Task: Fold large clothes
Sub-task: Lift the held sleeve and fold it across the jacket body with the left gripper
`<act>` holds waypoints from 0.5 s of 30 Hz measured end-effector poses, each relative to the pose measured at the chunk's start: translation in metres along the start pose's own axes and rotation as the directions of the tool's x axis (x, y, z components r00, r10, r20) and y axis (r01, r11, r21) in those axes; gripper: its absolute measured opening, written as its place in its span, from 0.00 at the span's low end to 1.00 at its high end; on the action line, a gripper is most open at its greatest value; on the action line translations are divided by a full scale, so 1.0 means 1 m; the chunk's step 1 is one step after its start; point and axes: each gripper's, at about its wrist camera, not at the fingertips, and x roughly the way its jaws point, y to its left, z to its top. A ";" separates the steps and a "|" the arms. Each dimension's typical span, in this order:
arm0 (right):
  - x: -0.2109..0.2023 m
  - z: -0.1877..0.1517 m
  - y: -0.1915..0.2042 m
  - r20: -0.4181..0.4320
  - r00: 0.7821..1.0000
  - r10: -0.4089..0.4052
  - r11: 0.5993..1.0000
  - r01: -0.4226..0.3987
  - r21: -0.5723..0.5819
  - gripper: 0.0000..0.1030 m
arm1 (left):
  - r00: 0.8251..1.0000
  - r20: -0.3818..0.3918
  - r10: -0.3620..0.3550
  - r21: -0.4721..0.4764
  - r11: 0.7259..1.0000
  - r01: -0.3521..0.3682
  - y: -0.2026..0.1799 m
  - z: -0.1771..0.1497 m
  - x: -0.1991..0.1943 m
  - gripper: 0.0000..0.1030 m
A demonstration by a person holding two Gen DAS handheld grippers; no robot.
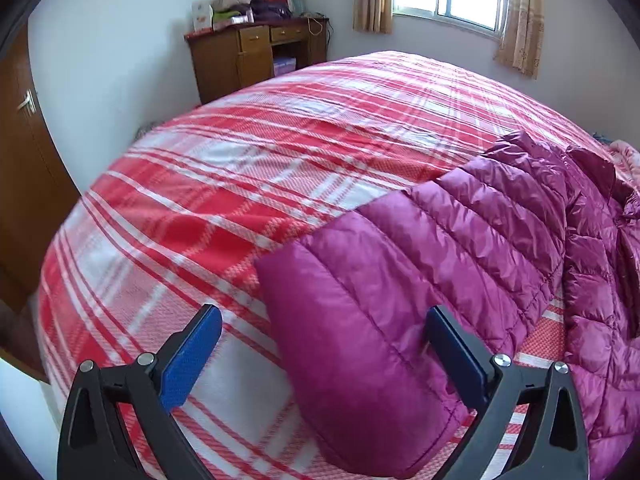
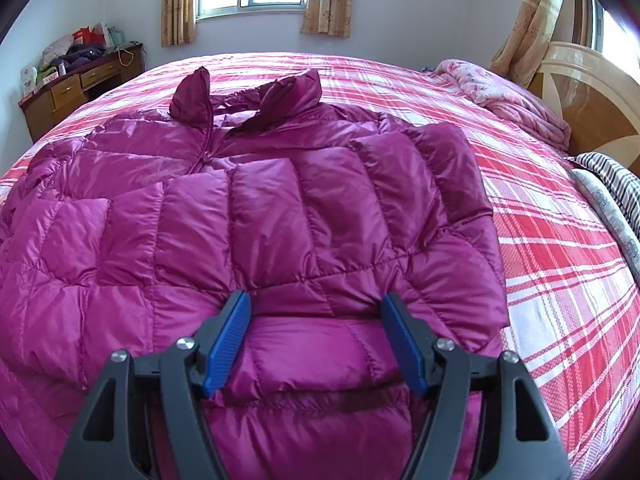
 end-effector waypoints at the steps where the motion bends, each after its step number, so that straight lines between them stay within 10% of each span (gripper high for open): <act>1: 0.000 0.000 -0.001 -0.002 1.000 0.003 1.000 -0.003 0.001 0.70 | 1.000 -0.004 -0.011 -0.004 1.000 0.011 -0.002 0.000 0.001 0.89; 2: 0.000 0.001 -0.002 -0.007 1.000 0.010 1.000 -0.010 0.003 0.70 | 1.000 -0.007 -0.028 -0.002 1.000 0.028 -0.006 0.000 0.001 0.61; 5: -0.007 0.001 -0.003 -0.014 1.000 0.027 0.999 -0.027 -0.020 0.70 | 0.999 0.000 -0.044 0.034 0.998 0.044 -0.016 0.005 -0.004 0.30; 15: -0.057 -0.015 -0.024 0.039 0.995 0.089 0.995 -0.088 -0.039 0.70 | 0.989 0.146 -0.021 0.112 0.994 0.004 -0.013 0.047 -0.038 0.13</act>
